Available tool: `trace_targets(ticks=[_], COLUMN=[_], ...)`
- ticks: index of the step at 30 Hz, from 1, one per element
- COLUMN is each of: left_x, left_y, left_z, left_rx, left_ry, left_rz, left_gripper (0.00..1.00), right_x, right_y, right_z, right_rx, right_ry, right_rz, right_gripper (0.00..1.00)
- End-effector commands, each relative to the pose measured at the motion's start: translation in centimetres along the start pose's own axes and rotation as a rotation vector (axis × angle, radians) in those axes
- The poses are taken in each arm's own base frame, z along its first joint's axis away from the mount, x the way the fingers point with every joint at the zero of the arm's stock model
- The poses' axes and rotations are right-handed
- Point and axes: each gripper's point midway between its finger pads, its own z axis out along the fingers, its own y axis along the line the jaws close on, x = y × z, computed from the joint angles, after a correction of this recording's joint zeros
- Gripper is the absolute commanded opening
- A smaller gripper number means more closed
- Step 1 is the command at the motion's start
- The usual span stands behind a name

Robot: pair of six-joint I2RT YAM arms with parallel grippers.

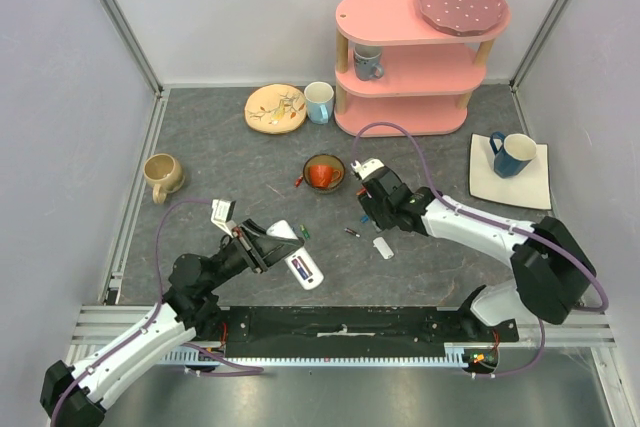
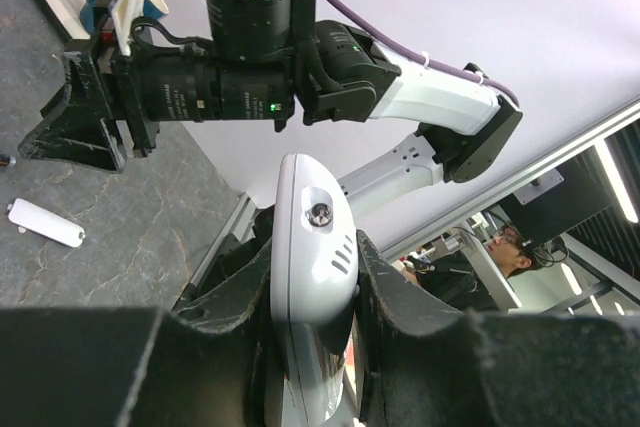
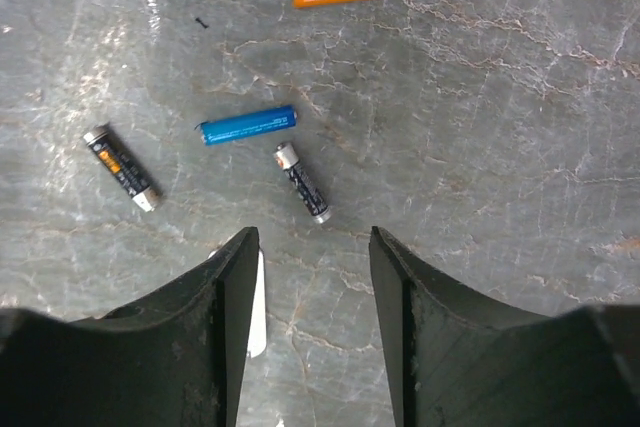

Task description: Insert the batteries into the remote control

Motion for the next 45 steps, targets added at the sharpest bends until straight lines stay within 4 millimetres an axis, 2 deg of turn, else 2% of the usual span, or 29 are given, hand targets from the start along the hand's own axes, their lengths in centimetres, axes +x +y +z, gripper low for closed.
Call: trace_targets(ticks=[1, 8, 16, 22, 33, 40, 45], left_x=[2.8, 2.9, 2.9, 2.7, 2.6, 2.6, 2.7], left_y=[5.5, 5.9, 6.0, 5.9, 5.8, 5.8, 5.9], left_z=[-1.8, -2.0, -2.0, -1.8, -1.5, -1.4, -1.4], left_rx=[-0.114, -0.132, -0.139, -0.144, -0.149, -0.155, -0.154], left_ry=[0.045, 0.047, 0.045, 0.047, 0.052, 0.058, 0.063], left_rz=[-0.001, -0.012, -0.013, -0.001, 0.012, 0.014, 0.01], left_gripper=[0.02, 0.02, 0.02, 0.02, 0.02, 0.02, 0.02], right_x=[-0.5, -0.3, 1.0, 1.1, 2.3, 3.4, 3.5], right_y=[0.3, 1.2, 0.4, 0.1, 0.1, -2.3, -2.9], right_z=[1.7, 3.1, 4.6, 5.0, 5.4, 4.7, 4.5], right_rx=[-0.034, -0.077, -0.055, -0.076, -0.079, 0.027, 0.052], right_ry=[0.002, -0.001, 0.051, 0.057, 0.093, 0.103, 0.098], right_rz=[0.0, 0.029, 0.062, 0.1, 0.141, 0.28, 0.299], right_gripper=[0.54, 0.52, 0.46, 0.43, 0.24, 0.03, 0.05])
